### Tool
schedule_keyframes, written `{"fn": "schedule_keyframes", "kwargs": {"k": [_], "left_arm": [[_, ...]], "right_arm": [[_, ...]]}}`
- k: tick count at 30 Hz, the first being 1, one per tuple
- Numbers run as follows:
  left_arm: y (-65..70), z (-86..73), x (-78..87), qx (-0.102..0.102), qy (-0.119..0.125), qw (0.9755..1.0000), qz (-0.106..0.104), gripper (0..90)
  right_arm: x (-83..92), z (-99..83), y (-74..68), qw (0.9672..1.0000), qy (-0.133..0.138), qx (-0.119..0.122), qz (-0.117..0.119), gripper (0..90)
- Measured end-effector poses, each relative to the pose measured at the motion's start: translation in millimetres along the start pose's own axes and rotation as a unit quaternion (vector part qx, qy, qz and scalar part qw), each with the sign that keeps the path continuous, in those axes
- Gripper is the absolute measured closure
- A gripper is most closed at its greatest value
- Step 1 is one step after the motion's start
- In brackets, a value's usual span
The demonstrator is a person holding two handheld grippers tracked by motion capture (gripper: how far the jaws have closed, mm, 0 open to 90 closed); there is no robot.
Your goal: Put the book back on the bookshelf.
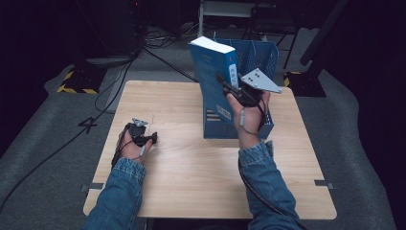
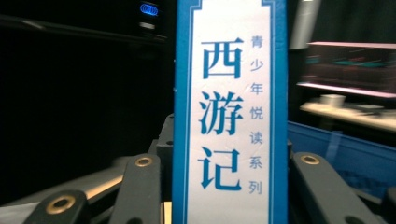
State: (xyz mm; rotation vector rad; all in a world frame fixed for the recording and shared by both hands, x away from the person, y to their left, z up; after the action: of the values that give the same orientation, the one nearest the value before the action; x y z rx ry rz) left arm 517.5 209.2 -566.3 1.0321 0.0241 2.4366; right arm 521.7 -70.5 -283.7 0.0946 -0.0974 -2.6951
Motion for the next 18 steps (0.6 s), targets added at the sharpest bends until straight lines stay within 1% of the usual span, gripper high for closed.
{"fn": "schedule_keyframes", "kwargs": {"k": [1,2,4,5,6,7,9,10,12,13,15,17,18], "left_arm": [[0.0,0.0,0.0,0.0,0.0,1.0,0.0,34.8],[-0.1,0.0,0.0,0.001,0.0,1.0,0.002,34.8],[-0.1,0.0,0.2,0.001,0.001,1.0,0.005,34.9],[0.0,-0.1,0.2,0.002,0.001,1.0,0.006,34.9],[0.0,-0.1,0.2,0.002,0.001,1.0,0.006,35.0],[0.1,-0.2,0.3,0.002,0.001,1.0,0.006,35.0],[0.1,0.0,0.2,0.002,0.001,1.0,0.004,35.0],[0.2,0.0,0.2,0.002,0.001,1.0,0.003,35.0],[0.3,0.0,0.1,0.002,0.0,1.0,0.002,35.0],[0.3,0.0,-0.1,0.002,0.0,1.0,0.001,35.0],[0.3,0.0,-0.1,0.002,0.0,1.0,0.001,35.0],[0.3,0.0,-0.1,0.002,0.0,1.0,0.001,35.0],[0.3,0.0,-0.1,0.002,0.0,1.0,0.001,35.0]], "right_arm": [[0.0,0.0,0.0,1.0,0.0,0.0,0.0,61.5],[15.0,8.7,-3.2,0.9984,0.003,-0.039,0.041,61.5],[21.9,16.5,-3.1,0.9944,0.015,-0.077,0.071,61.5],[22.0,19.1,-2.5,0.9923,0.023,-0.09,0.082,61.5],[22.0,19.1,-2.5,0.9923,0.023,-0.09,0.082,61.5],[20.3,20.7,-1.5,0.9898,0.029,-0.105,0.091,61.6],[12.0,20.0,2.5,0.9862,0.038,-0.125,0.102,61.6],[7.3,17.6,5.6,0.9847,0.039,-0.135,0.103,61.6],[-2.4,11.5,12.1,0.9838,0.037,-0.146,0.097,61.6],[-8.5,7.6,16.1,0.9843,0.034,-0.148,0.09,61.6],[-22.4,-2.2,25.6,0.9864,0.026,-0.145,0.073,61.7],[-33.4,-10.7,34.3,0.9876,0.019,-0.145,0.057,61.7],[-36.9,-13.3,37.4,0.9878,0.017,-0.147,0.05,61.7]]}}
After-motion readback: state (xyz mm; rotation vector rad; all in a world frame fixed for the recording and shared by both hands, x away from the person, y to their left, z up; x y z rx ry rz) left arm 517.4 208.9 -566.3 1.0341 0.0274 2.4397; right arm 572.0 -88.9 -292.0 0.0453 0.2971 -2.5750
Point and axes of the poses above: each handheld gripper's, and its own axes: x roughly backward along the jaws, z roughly out of its top, y roughly to its right, the point moved 9 cm from there along -x, roughly forward along the jaws, and after that the axes turned 15 degrees about -z, right-handed, at the moved point
